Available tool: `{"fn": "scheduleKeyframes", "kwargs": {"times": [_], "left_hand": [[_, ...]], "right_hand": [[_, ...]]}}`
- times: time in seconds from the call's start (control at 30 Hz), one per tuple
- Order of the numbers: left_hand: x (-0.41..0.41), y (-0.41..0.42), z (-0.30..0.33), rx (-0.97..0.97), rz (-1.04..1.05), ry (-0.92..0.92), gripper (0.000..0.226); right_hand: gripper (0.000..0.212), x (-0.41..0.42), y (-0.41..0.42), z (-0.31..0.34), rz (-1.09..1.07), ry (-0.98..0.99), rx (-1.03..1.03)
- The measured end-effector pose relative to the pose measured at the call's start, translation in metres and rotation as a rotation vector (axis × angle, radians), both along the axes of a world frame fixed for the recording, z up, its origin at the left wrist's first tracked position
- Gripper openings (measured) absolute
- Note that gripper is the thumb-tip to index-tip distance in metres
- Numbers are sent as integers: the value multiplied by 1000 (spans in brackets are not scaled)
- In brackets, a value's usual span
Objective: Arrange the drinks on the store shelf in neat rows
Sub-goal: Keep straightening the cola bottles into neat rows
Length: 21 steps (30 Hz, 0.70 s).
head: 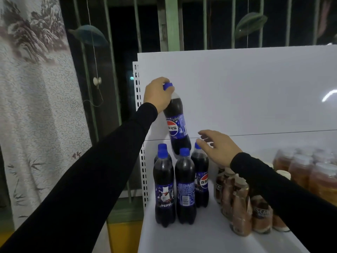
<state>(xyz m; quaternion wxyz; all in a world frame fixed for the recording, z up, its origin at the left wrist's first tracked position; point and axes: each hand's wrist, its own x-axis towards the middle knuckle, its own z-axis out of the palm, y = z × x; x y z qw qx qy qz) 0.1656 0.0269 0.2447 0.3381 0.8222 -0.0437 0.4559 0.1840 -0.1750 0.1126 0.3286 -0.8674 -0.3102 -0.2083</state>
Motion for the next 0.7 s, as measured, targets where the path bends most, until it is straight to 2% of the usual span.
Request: {"fn": "scheduleKeyframes", "kwargs": {"times": [0.17, 0.37, 0.47, 0.7], "left_hand": [[-19, 4, 13, -156, -40, -173, 31], [-37, 1, 15, -329, -174, -201, 23], [-43, -6, 12, -369, -242, -180, 20], [-61, -28, -11, -424, -331, -131, 32]], "right_hand": [[54, -14, 10, 19, 7, -87, 142], [81, -33, 16, 28, 26, -80, 213], [76, -45, 13, 27, 66, -46, 251], [68, -71, -1, 1, 120, 106, 384]]}}
